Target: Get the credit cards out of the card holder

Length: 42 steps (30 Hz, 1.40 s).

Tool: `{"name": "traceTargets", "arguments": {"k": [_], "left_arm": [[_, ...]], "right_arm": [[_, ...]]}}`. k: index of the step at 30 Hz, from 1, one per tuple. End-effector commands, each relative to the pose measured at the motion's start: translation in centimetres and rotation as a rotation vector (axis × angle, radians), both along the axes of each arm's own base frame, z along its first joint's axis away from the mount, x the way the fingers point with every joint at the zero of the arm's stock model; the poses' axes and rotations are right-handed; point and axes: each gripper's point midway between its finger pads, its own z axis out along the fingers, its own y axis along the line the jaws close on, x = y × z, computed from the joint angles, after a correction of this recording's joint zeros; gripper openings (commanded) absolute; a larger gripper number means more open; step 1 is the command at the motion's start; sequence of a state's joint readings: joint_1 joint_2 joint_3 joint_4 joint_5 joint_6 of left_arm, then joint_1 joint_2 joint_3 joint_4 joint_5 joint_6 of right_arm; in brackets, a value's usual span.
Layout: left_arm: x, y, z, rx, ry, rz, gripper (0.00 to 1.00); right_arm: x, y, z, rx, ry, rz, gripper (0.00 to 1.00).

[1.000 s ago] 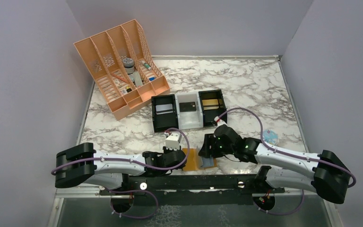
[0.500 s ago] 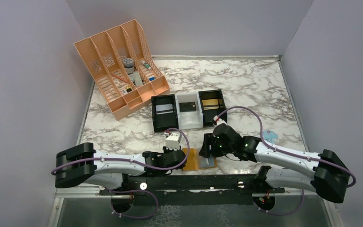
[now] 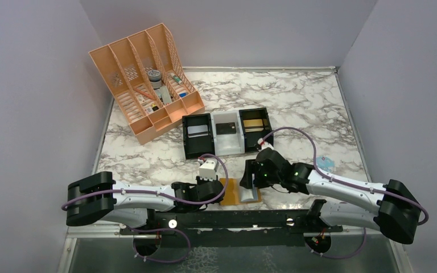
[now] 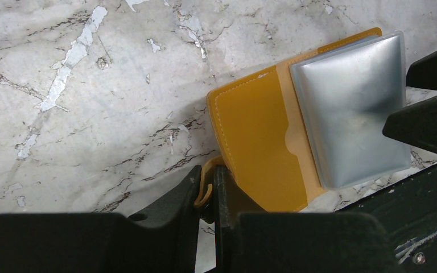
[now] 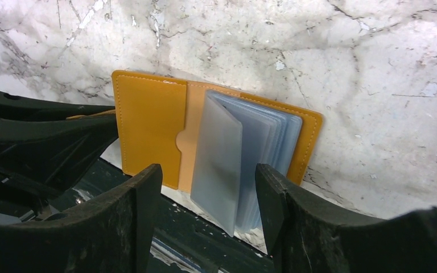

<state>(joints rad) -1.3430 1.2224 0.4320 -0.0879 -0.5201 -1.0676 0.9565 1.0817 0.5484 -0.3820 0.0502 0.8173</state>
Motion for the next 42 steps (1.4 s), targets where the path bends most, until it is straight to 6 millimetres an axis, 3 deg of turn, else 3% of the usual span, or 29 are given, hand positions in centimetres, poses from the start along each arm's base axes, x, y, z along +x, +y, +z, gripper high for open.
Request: {"name": "traceTargets", "arguments": {"k": [1,8,16,26,30,34,38,42], "left_arm": [[0.3,-0.2,0.5,-0.001,-0.014,0.008,0.00],[0.3,-0.1,0.5,-0.003,-0.016,0.010,0.00],[0.3,-0.2,0.5,-0.009,-0.015,0.009,0.00],[0.3,-0.3,0.4,-0.022,-0.014,0.014,0.00],[0.4,-0.2,0.7,-0.040,-0.021,0.025,0.00],[0.4,0.3,0.9,-0.055,-0.022,0.040,0.00],[0.4,0.8,1.5,-0.093,-0.032,0.054,0.18],[0.4,1.0,2.0,-0.145,-0.039,0.057,0.34]], "right_arm": [[-0.5,1.0,-0.8,0.025,0.031,0.026,0.62],[-0.6,1.2,-1.9,-0.011,0.059,0.044,0.62],[-2.2,5.2,1.6,0.234,0.057,0.209,0.59],[-3.5,8.4,4.3,0.411,0.086,0.339,0.58],[-3.8,9.6,3.4,0.430,0.141,0.361,0.58],[-2.7,9.7,1.1,0.401,0.158,0.264,0.58],[-1.9,9.0,-1.0,0.353,0.181,0.164,0.58],[-1.5,8.1,-0.8,0.360,0.155,0.104,0.59]]}}
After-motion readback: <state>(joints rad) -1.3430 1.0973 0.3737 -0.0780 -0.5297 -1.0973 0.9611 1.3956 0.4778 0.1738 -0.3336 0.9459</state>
